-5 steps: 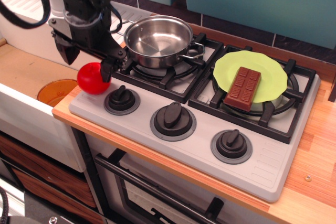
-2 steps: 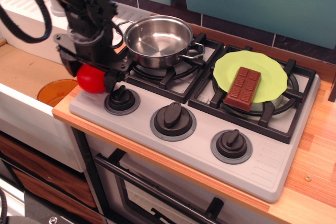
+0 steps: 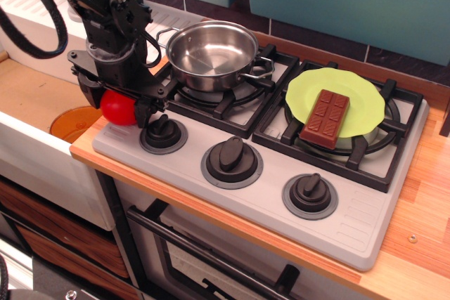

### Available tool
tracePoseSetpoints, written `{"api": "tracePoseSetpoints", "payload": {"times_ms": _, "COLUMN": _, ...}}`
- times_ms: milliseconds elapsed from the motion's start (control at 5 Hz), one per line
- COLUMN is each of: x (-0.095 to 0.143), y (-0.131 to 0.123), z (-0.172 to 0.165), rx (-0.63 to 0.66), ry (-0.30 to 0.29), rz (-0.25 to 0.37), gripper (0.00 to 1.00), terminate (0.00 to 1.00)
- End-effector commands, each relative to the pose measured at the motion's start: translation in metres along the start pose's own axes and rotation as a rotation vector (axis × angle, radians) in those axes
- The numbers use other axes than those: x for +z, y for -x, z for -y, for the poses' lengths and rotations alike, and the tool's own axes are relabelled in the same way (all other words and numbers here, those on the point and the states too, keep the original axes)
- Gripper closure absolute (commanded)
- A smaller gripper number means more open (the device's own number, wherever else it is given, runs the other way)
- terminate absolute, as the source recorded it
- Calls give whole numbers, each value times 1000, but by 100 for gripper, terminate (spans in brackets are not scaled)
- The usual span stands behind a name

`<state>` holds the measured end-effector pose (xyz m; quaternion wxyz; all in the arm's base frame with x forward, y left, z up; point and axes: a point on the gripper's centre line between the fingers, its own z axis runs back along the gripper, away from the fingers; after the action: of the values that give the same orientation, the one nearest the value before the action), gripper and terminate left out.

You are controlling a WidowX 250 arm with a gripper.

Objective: Put chocolate on plate and apple in pot or pan on stove

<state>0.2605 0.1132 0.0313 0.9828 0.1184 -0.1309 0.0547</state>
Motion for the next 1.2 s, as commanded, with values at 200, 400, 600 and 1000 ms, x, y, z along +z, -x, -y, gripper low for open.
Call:
{"api": "tracePoseSetpoints", "payload": {"times_ms": 200, "x": 68, "y": -33, "z": -6, "rx": -17, "ry": -61, "rz": -52, "gripper": 100, "terminate": 0}}
{"api": "tracePoseSetpoints", "payload": {"times_ms": 400, "x": 95, "y": -59, "z": -5, "rx": -19, "ry": -88, "rz": -96, "gripper": 100, "terminate": 0}}
{"api": "tracePoseSetpoints", "payload": {"times_ms": 600, "x": 101, "y": -83, "z": 0, "rx": -40, "ry": -99, "rz": -116, "gripper": 100, "terminate": 0}}
{"api": "tracePoseSetpoints", "payload": {"times_ms": 1000, "x": 85, "y": -109, "z": 24, "rx": -24, "ry": -69, "rz": -105, "gripper": 100, "terminate": 0}}
